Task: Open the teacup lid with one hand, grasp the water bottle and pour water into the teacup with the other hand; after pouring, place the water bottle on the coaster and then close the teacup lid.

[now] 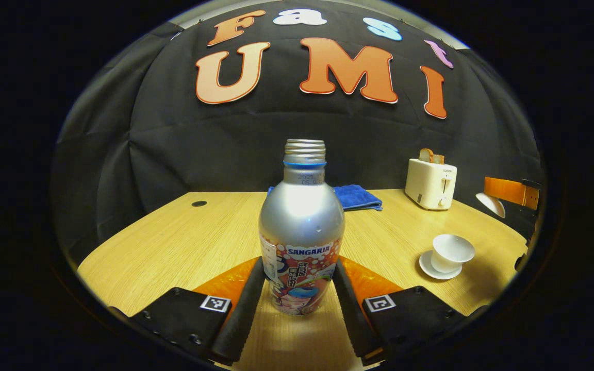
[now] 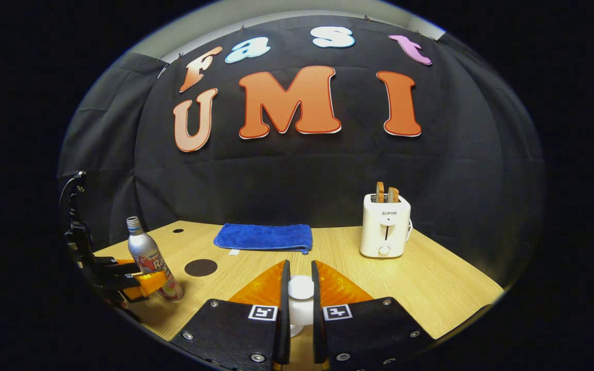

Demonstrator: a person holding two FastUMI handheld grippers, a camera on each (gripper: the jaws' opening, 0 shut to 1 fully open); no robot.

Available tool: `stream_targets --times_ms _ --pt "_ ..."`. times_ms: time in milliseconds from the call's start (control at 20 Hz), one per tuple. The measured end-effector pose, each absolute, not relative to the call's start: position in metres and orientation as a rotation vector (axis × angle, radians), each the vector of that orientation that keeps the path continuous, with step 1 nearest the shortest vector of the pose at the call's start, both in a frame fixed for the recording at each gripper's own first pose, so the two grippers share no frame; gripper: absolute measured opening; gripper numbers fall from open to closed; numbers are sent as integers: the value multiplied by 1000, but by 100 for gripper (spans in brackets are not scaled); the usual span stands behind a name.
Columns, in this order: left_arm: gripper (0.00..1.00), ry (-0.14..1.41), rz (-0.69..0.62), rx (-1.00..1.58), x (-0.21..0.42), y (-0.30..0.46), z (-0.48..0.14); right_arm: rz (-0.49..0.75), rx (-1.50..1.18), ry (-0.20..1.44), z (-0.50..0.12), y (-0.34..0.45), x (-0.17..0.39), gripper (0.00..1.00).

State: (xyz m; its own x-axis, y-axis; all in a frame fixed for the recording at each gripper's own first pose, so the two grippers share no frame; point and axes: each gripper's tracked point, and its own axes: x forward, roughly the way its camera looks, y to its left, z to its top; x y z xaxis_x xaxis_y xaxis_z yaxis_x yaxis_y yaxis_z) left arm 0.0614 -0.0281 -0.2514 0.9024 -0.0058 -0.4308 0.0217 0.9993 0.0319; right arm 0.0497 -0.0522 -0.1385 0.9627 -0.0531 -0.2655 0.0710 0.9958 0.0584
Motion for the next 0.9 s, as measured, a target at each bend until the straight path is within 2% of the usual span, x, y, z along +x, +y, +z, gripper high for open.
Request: stream_targets --times_ms 150,600,900 --pt "79 436 -13 62 63 -29 -248 -65 71 269 -138 -55 48 17" --pt "79 423 -34 374 78 -42 -232 -90 68 235 -122 -73 44 17" --pt "79 405 -103 590 89 -64 -234 -114 86 221 -117 -90 39 18"
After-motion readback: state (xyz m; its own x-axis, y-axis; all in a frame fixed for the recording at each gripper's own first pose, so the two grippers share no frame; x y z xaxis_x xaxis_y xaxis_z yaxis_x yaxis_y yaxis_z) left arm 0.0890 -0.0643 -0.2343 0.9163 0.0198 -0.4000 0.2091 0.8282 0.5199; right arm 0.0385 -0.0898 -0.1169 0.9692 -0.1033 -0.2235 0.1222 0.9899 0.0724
